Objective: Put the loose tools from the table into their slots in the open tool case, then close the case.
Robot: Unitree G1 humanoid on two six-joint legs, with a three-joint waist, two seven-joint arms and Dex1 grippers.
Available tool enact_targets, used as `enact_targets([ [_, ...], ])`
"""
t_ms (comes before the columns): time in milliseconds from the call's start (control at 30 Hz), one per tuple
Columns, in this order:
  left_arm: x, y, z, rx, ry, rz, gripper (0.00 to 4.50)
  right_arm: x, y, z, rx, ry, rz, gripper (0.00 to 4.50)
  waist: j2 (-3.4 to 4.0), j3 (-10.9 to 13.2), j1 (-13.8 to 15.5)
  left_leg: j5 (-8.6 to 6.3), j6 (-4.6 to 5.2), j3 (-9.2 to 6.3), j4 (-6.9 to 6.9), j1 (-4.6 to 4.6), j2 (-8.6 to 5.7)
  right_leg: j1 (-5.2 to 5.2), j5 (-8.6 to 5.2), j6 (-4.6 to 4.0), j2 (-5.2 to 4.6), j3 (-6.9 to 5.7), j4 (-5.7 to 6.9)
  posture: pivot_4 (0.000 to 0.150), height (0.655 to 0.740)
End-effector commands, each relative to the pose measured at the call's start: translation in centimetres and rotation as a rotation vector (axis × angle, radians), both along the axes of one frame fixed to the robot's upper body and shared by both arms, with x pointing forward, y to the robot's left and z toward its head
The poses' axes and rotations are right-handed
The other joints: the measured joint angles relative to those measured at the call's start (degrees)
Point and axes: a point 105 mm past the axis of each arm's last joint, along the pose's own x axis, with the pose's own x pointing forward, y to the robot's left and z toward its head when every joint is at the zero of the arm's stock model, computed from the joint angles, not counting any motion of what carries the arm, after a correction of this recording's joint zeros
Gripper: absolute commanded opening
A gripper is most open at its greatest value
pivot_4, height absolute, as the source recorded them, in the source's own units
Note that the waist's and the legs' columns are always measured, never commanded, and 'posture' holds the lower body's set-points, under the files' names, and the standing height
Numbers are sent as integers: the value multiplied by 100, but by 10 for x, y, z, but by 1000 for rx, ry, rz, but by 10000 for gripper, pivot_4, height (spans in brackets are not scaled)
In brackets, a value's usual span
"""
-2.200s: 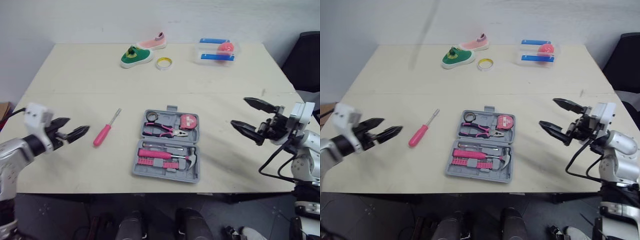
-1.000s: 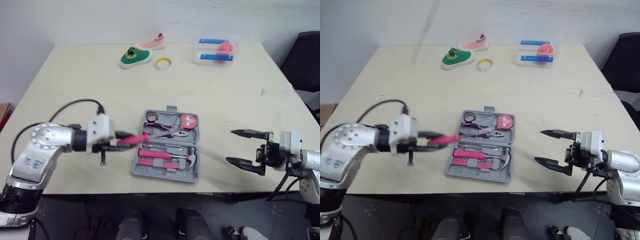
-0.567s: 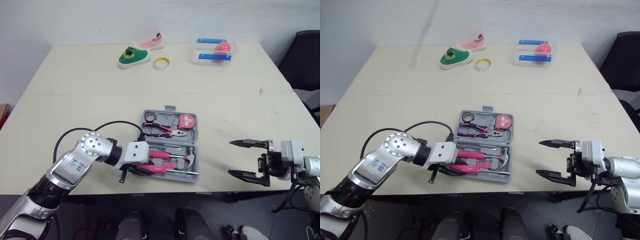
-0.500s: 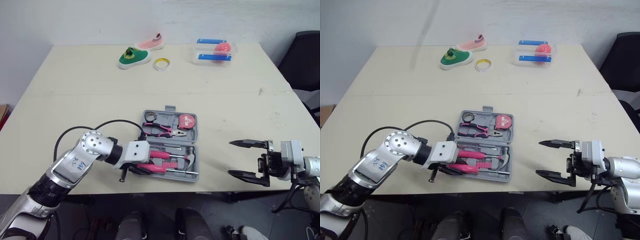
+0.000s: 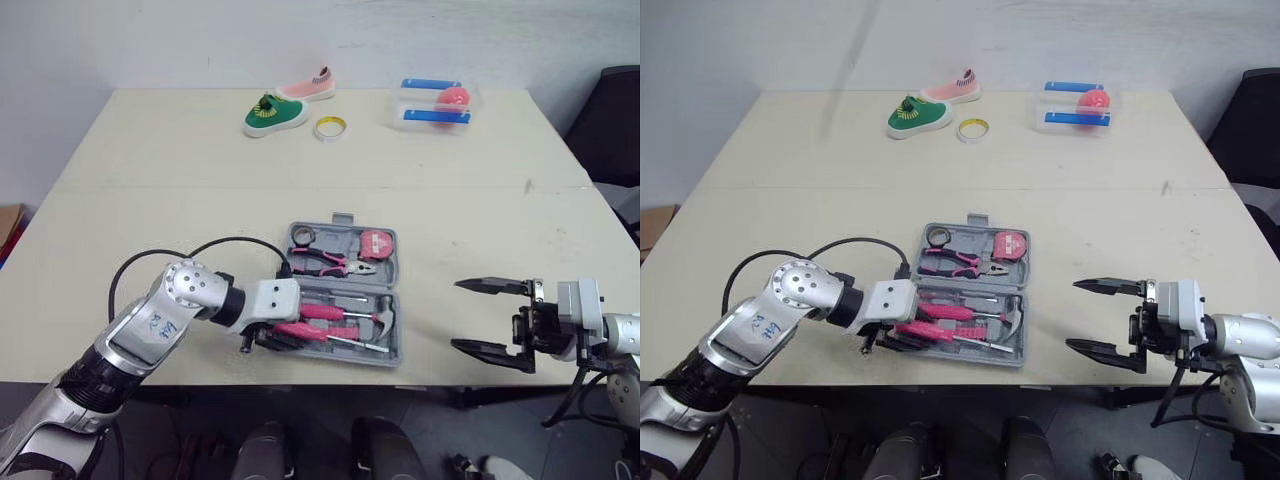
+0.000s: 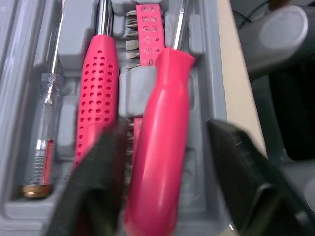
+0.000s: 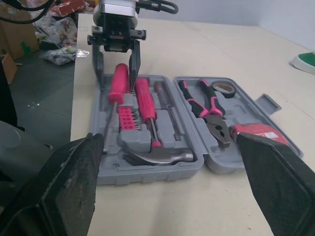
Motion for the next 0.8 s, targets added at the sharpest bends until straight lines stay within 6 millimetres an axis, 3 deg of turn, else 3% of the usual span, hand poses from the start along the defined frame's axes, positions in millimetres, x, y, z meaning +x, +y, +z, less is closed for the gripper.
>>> enact_targets([
  [33, -3, -10, 34, -127, -50, -64, 28846, 1, 4, 5, -4, -23, 14, 45000, -1, 1, 1, 0, 0, 0, 4, -2, 0, 0, 0, 0, 0, 0, 1, 1500, 7400],
  [267, 4, -8, 51, -311, -78, -63, 28846, 3, 4, 3, -2, -21, 0, 45000, -1, 1, 0, 1, 0, -3, 6, 0, -1, 3, 0, 0, 2, -2, 3, 1500, 7400],
  [333, 0, -7, 45, -342, -45, -70, 23449, 4, 3, 2, 0, -23, -11, 45000, -1, 0, -2, 1, 0, -3, 9, -1, -1, 5, 0, 1, 2, -4, 3, 1500, 7400],
  [500, -1, -12, 26, -370, -32, -60, 3083, 5, 1, -4, 0, -16, -33, 45000, -1, 0, 0, 1, 0, -3, 9, 2, 0, 8, 0, 0, 2, -4, 3, 1500, 7400],
  [533, -2, -13, 20, -361, -23, -51, 708, 5, 0, -5, 1, -15, -36, 45000, -1, 0, 0, 1, 1, -3, 10, 3, -1, 8, 1, 1, 1, -3, 3, 1500, 7400],
  [800, 0, -15, -19, -274, 13, -25, 708, 4, -1, -11, 7, -2, -50, 45000, -1, 0, 2, 0, 2, -6, 10, 4, 0, 11, 1, 1, -1, -6, 3, 1500, 7400],
])
